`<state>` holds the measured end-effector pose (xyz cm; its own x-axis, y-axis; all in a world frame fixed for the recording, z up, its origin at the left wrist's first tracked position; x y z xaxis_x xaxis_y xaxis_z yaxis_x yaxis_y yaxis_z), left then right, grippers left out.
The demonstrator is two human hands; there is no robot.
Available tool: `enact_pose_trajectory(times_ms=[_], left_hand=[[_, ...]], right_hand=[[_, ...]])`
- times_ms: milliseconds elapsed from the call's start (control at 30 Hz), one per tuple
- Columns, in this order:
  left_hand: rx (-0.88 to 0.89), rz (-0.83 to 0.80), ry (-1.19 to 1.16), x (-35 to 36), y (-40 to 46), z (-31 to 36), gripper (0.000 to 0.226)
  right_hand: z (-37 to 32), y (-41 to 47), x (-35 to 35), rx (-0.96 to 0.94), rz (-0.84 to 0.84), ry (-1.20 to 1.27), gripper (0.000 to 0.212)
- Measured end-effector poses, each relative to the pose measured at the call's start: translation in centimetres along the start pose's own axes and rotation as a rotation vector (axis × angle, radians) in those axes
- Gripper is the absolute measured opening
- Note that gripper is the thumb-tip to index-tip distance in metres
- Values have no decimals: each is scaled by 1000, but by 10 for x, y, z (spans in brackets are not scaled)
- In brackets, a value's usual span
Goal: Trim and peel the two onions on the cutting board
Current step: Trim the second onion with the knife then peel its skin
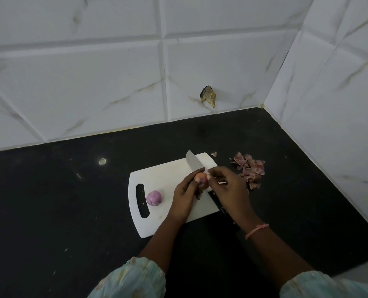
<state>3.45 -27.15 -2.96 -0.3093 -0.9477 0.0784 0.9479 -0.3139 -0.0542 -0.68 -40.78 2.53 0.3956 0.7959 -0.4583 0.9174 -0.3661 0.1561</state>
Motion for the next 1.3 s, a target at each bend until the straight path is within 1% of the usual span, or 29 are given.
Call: enact_pose_trajectory(times_ms=[133,267,433,533,633,700,767,833,933,1000,1100,1200,1300], left_hand=[[-4,-19,24,2,-2,1,34],[-17,-7,43,0,0,0,44],[-7,13,-10,-1,0,0,35],[-8,10,-27,0,1,0,33],[1,13,-6,0,1,0,32],[-5,8,-13,1,2,-1,32],[-16,-2,-26,1,2,-2,32],[-15,-12,-27,1,2,-2,34],[-1,-21,-20,0,2,-1,34],[12,-32,-18,1,2,-1,35],[28,-41,-13,1,3,-1,43],[44,-40,-1,2,3,-2,34],[48,-37,31,3,3,-4,29]], right_hand=[[-6,-5,7,-49,-78,15,14],[3,-2,2,-36,-21,-23,11],[3,-3,3,-60,-23,-133,10],[1,-2,3,-64,-5,-115,7],[7,1,9,41,-82,-37,2],[18,3,17,185,-178,72,3],[26,1,24,348,-247,243,6],[29,0,27,391,-261,289,9],[28,-1,28,360,-270,240,11],[25,0,27,300,-242,162,9],[19,0,27,232,-226,94,9],[12,-1,27,176,-217,59,10],[11,1,24,182,-193,81,8]])
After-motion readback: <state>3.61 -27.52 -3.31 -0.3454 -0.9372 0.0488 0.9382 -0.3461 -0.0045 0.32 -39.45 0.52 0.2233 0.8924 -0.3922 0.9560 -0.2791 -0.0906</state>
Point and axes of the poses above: each hand's wrist, its own y-axis towards the middle knuckle, its own x-axis out of the palm, z = x × y, the point moved 7 cm from there along y, towards the middle knuckle, and after that the axes turned 2 degrees about x, right-handed, at the moved point
